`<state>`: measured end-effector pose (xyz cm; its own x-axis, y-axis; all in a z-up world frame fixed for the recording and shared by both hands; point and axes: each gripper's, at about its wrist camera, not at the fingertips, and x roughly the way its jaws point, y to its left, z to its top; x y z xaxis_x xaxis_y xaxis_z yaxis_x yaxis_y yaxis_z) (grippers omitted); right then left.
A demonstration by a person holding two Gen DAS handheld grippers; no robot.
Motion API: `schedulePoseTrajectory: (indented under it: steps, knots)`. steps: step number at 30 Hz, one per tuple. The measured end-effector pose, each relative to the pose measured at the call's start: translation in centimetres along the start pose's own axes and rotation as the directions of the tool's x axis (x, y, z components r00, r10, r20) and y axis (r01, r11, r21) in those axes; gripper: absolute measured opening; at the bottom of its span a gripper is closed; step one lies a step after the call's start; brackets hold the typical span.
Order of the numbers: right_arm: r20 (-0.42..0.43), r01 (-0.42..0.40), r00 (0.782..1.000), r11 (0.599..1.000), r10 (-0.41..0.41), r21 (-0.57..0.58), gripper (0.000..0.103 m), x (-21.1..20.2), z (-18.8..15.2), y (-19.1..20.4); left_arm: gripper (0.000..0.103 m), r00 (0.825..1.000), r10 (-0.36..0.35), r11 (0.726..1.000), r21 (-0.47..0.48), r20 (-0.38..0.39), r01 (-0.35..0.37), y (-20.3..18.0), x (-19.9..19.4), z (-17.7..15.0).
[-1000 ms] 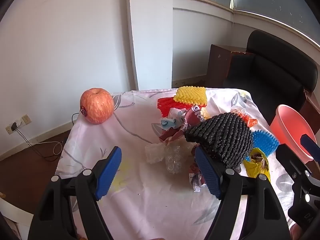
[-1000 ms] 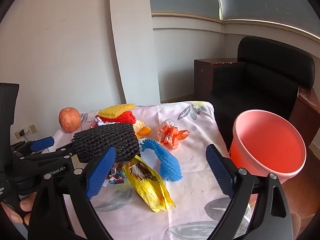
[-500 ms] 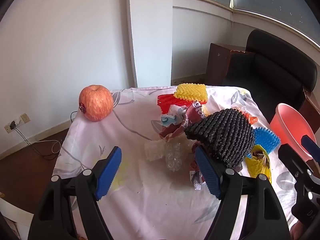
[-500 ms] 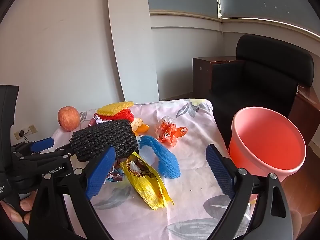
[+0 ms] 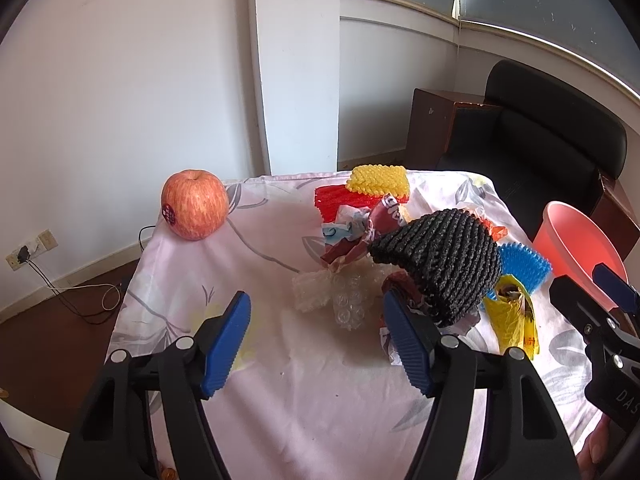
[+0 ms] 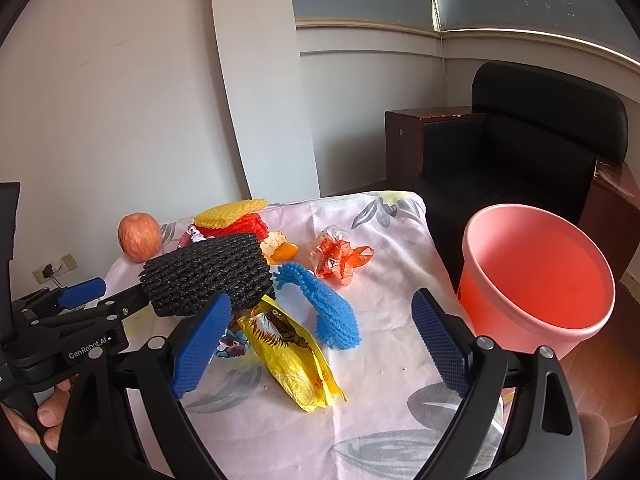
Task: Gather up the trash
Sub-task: 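Move the left tool toward the black mesh sleeve while the right tool approaches the blue mesh sleeve, then close the left tool on the black mesh sleeve while the right tool grasps the blue mesh sleeve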
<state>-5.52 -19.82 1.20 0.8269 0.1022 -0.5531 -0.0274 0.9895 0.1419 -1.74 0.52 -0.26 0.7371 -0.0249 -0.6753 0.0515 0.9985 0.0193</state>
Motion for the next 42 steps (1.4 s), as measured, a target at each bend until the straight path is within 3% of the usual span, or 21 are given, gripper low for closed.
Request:
schedulePoseTrajectory:
  steps: [33, 37, 42]
  knots:
    - [0.018, -0.038, 0.999, 0.999, 0.038, 0.010, 0.092, -1.3, 0.1, -0.1, 0.068, 1.000, 0.020, 1.000, 0.007, 0.002, -0.020, 0.7, -0.9, -0.8]
    - [0.017, -0.040, 0.999, 0.999, 0.040, 0.011, 0.088, -1.3, 0.0, -0.2, 0.068, 1.000, 0.019, 1.000, 0.007, 0.002, -0.019, 0.7, -0.9, -0.9]
    - [0.016, -0.036, 0.999, 0.999, 0.036, 0.017, 0.088, -1.3, -0.1, -0.5, 0.068, 1.000, -0.007, 1.000, 0.001, 0.004, 0.007, 0.7, -1.1, -1.1]
